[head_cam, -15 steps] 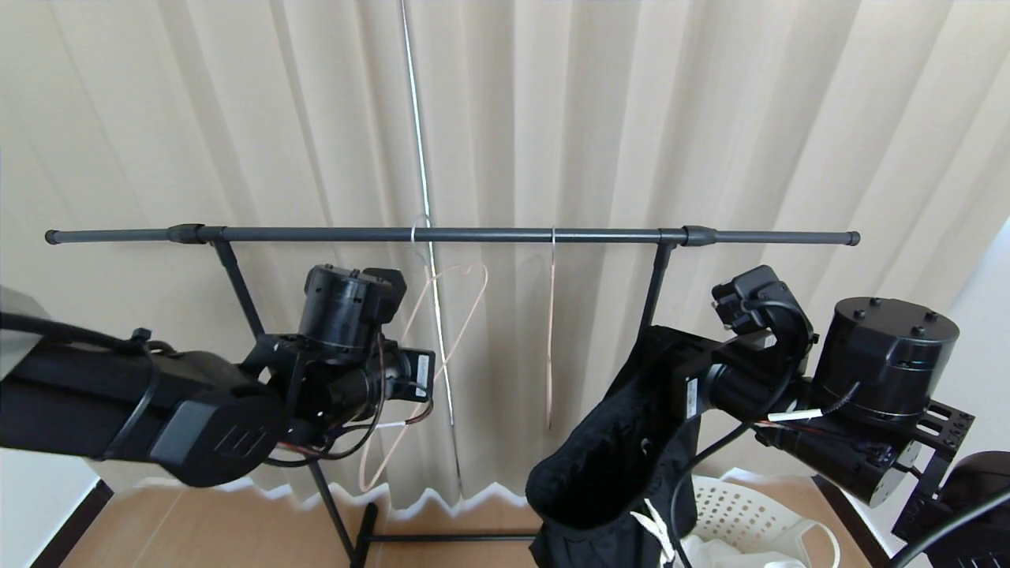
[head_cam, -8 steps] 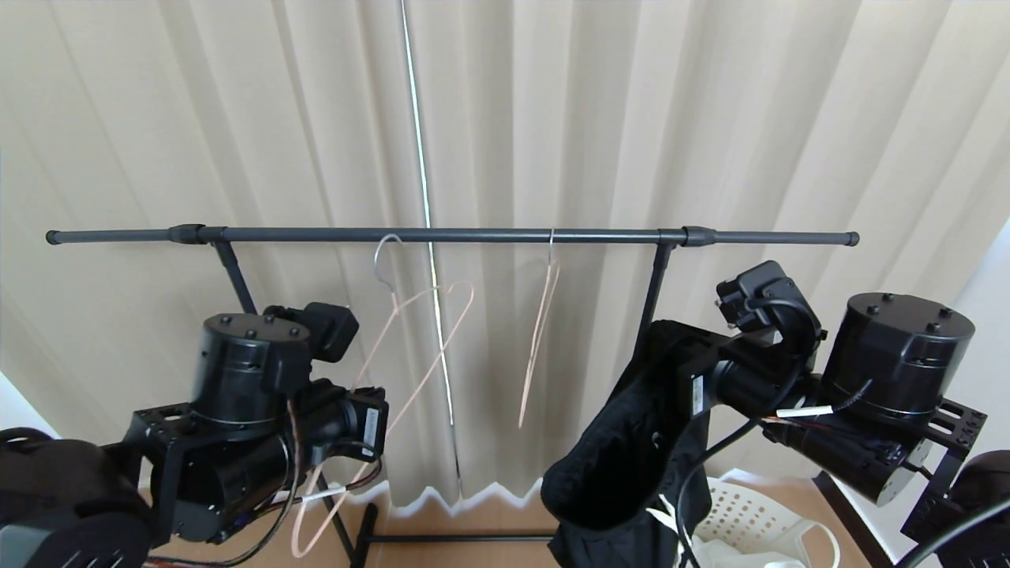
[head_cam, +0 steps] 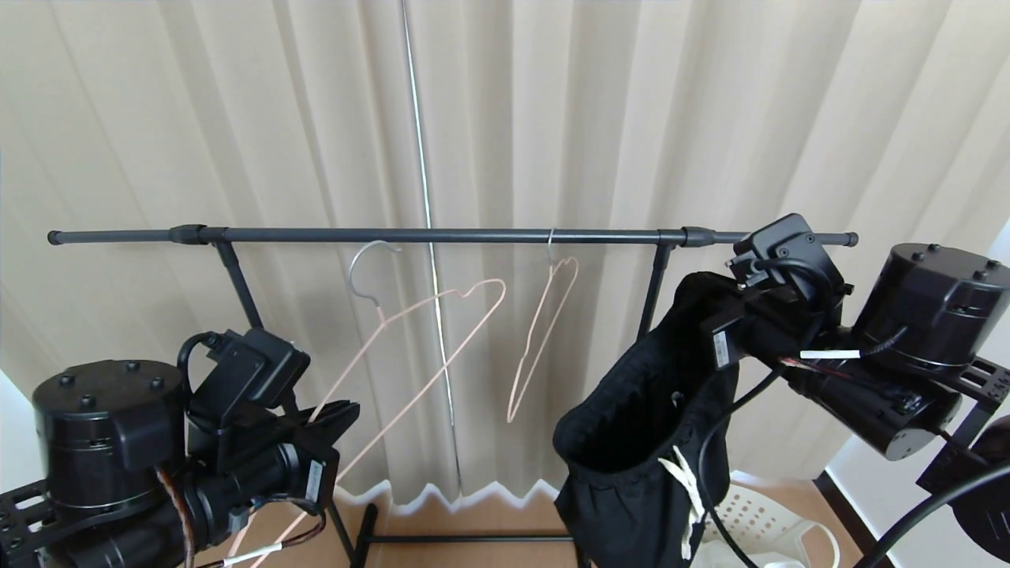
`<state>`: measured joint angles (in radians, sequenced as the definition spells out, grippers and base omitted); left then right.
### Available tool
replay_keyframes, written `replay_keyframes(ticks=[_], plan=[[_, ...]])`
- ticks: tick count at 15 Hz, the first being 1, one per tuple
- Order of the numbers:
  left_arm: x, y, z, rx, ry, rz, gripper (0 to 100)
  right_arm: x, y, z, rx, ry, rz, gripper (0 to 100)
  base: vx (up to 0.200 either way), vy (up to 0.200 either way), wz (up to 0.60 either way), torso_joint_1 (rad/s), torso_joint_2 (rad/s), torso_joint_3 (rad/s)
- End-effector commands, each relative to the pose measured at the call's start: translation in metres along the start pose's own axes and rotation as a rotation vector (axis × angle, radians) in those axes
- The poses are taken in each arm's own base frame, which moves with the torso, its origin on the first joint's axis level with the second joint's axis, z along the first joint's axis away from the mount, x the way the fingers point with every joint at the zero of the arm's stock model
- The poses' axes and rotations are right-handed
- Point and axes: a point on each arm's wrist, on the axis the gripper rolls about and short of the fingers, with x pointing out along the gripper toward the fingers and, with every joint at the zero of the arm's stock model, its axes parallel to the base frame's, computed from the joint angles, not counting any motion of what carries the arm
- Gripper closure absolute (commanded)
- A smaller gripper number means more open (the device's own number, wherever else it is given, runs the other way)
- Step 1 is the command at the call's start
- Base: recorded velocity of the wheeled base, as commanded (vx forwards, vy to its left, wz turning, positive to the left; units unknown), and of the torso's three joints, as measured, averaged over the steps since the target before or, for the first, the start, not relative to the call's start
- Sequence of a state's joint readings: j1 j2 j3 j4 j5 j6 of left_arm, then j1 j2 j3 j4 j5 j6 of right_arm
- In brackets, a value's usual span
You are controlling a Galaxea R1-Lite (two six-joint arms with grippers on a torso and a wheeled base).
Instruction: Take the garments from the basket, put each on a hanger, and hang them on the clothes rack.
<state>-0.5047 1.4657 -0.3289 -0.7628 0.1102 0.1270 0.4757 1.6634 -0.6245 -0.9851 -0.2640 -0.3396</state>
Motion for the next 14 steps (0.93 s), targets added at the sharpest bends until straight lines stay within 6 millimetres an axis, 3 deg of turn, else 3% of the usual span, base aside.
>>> replay_keyframes(ticks=[1, 6, 14], plan=[[-0.008, -0.002, -0.008, 0.003, 0.002, -0.01, 100, -0.001, -0.001, -0.008, -0.008, 0.04, -0.035, 100, 0.0, 0.0, 0.0, 0.0, 0.0, 0.0], [-0.021, 0.0, -0.016, -0.026, -0.178, -0.098, 100, -0.001, -0.001, -0.009, -0.009, 0.056, -0.076, 100, 0.0, 0.0, 0.0, 0.0, 0.0, 0.0], [-0.032, -0.009, -0.044, 0.092, -0.116, -0.297, 100, 0.005, 0.0, -0.015, -0.02, 0.121, -0.203, 100, 0.0, 0.0, 0.0, 0.0, 0.0, 0.0]])
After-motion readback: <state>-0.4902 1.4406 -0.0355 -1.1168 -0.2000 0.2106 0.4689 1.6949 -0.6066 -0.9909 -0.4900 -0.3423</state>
